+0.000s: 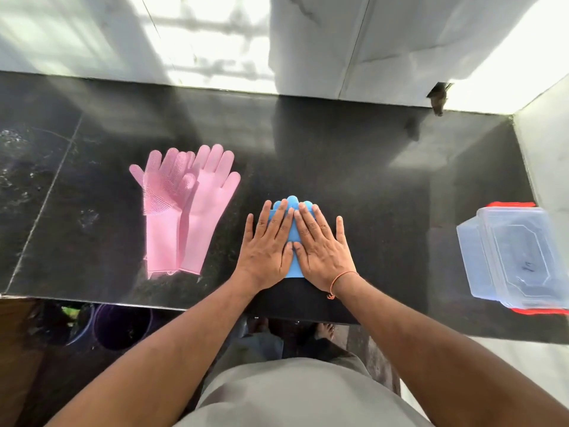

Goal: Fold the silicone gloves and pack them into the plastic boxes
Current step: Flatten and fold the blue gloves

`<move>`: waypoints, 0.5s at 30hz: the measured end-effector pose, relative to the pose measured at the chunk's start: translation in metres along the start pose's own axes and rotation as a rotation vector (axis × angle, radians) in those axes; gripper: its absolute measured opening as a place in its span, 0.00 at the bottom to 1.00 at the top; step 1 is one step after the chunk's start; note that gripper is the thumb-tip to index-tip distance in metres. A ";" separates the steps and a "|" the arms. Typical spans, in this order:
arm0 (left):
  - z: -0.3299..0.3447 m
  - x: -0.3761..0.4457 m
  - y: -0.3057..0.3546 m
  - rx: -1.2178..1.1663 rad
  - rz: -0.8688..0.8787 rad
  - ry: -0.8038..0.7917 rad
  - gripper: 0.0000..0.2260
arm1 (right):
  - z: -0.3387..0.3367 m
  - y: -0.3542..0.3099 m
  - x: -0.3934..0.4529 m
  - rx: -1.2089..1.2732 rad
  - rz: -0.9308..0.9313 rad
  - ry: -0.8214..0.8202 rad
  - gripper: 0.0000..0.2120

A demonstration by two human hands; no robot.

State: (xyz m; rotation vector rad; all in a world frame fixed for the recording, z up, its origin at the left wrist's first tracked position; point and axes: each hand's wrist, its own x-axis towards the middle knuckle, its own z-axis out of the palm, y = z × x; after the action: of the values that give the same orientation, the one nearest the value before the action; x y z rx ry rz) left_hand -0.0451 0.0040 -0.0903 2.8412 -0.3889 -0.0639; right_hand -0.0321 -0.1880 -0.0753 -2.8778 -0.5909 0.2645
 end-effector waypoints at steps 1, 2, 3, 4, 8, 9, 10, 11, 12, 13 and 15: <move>0.001 0.000 -0.001 -0.013 0.007 0.005 0.32 | 0.001 0.000 0.000 0.003 0.001 0.005 0.33; 0.001 0.000 -0.002 -0.027 0.019 0.009 0.32 | 0.001 0.000 -0.001 0.004 0.005 0.011 0.33; 0.002 0.000 -0.003 -0.047 0.034 0.005 0.32 | 0.002 0.000 -0.001 0.008 0.011 0.016 0.33; 0.002 0.001 -0.004 -0.071 0.051 -0.006 0.31 | 0.003 0.000 -0.002 0.012 0.017 0.020 0.33; 0.001 0.008 -0.004 -0.136 0.124 -0.039 0.31 | 0.002 0.001 -0.007 0.021 0.051 0.022 0.33; 0.000 0.009 -0.003 -0.147 0.133 -0.046 0.31 | 0.001 0.002 -0.009 0.016 0.057 0.022 0.33; -0.001 0.010 -0.003 -0.151 0.141 -0.055 0.31 | 0.001 0.003 -0.011 0.008 0.062 0.021 0.33; -0.001 0.011 -0.002 -0.149 0.148 -0.063 0.31 | 0.000 0.004 -0.013 0.000 0.066 0.020 0.33; -0.001 0.011 -0.001 -0.142 0.154 -0.070 0.31 | 0.000 0.005 -0.015 -0.008 0.067 0.018 0.33; -0.001 0.012 -0.001 -0.135 0.161 -0.075 0.31 | 0.000 0.007 -0.017 -0.015 0.067 0.018 0.33; -0.001 0.012 -0.001 -0.110 0.165 -0.083 0.31 | -0.001 0.008 -0.019 -0.026 0.060 0.014 0.33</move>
State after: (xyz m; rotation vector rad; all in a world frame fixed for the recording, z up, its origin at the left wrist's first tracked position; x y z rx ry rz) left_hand -0.0329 0.0018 -0.0896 2.6936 -0.6157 -0.1663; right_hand -0.0455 -0.2032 -0.0733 -2.9231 -0.5097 0.2469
